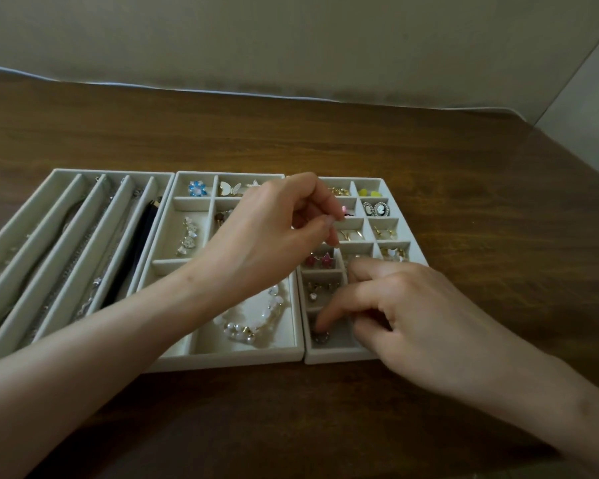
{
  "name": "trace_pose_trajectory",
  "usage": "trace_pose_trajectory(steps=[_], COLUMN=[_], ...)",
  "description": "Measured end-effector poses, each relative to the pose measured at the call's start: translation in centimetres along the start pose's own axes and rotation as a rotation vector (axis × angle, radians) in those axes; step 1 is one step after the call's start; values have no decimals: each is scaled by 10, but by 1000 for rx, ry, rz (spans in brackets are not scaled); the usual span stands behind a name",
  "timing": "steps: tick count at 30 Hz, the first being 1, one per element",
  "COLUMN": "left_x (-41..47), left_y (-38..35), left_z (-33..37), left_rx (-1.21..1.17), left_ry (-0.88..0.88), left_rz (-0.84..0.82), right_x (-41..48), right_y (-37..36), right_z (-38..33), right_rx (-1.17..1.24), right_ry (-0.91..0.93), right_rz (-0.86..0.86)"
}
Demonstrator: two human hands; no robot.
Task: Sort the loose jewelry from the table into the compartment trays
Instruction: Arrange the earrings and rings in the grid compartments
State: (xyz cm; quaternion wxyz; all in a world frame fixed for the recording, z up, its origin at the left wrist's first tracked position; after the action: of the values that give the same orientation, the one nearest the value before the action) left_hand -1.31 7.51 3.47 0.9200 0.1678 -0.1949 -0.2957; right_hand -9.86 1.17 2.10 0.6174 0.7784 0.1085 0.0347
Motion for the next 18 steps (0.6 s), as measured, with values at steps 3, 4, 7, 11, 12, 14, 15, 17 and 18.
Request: trace_pose_trajectory(steps=[3, 4, 7, 11, 12, 14, 15, 17, 18], left_x=[0, 0, 0, 0, 0, 0, 0, 0, 0], left_y=[-1, -1, -2, -3, -3, -3, -3, -3, -3], left_z=[-1, -1, -1, -1, -1, 0, 0, 0, 0], left_rx=[8, 9, 7, 18, 15, 11, 13, 15, 14], left_ry=[0, 1, 7, 4, 6, 7, 5, 2, 1], left_rz=[1, 1, -6, -16, -16, -16, -15, -15, -14], right_x=[-1, -1, -3, -6, -6, -6, -6, -8, -8], right_y=[1, 1, 1, 4, 4, 3, 4, 8, 9], right_z=[2, 3, 4, 2, 2, 3, 3, 4, 4], right_rx=[1, -5, -45, -119, -132, -145, -135, -97, -90], right_ry=[-2, -4, -3, 0, -8, -6, -3, -12, -12], right_rz=[10, 13, 8, 14, 14, 34, 47, 69, 61])
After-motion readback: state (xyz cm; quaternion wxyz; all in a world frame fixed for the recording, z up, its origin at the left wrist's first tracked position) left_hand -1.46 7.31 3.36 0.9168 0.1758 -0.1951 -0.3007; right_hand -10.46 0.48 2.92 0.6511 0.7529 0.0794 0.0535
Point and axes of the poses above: each hand's wrist, its own x-axis towards the middle knuckle, its own y-axis out of the back of the hand, z = x × y, the point moved 8 cm from there along x, towards the middle knuckle, and after that the axes turned 8 degrees about -x, right-handed, at the moved point
